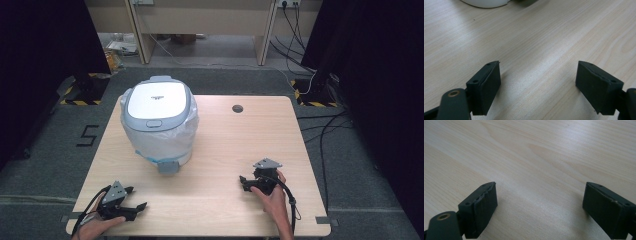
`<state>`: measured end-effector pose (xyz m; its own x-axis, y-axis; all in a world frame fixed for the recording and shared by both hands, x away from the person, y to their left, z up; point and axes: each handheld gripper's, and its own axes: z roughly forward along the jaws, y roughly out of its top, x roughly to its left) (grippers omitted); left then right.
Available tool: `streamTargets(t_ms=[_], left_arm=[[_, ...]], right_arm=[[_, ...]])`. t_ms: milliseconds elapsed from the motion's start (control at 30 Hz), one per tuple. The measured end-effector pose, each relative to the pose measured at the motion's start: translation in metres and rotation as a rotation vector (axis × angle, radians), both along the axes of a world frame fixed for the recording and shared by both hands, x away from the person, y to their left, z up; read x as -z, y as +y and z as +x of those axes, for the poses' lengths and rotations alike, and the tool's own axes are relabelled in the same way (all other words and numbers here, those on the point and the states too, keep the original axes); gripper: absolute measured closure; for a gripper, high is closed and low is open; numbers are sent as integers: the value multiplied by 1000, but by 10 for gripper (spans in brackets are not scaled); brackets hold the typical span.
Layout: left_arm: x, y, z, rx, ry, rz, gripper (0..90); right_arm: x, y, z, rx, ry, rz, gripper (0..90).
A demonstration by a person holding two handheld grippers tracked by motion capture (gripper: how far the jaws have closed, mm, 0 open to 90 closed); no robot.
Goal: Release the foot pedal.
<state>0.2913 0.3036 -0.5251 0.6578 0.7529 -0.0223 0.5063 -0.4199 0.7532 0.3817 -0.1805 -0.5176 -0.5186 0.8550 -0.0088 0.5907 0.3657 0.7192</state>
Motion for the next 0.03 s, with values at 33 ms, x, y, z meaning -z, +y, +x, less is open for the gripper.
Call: streamTargets(t_ms=[33], left_arm=[[0,0,0,0,-1,1,196]], right_arm=[[0,0,0,-1,-1,-1,128]])
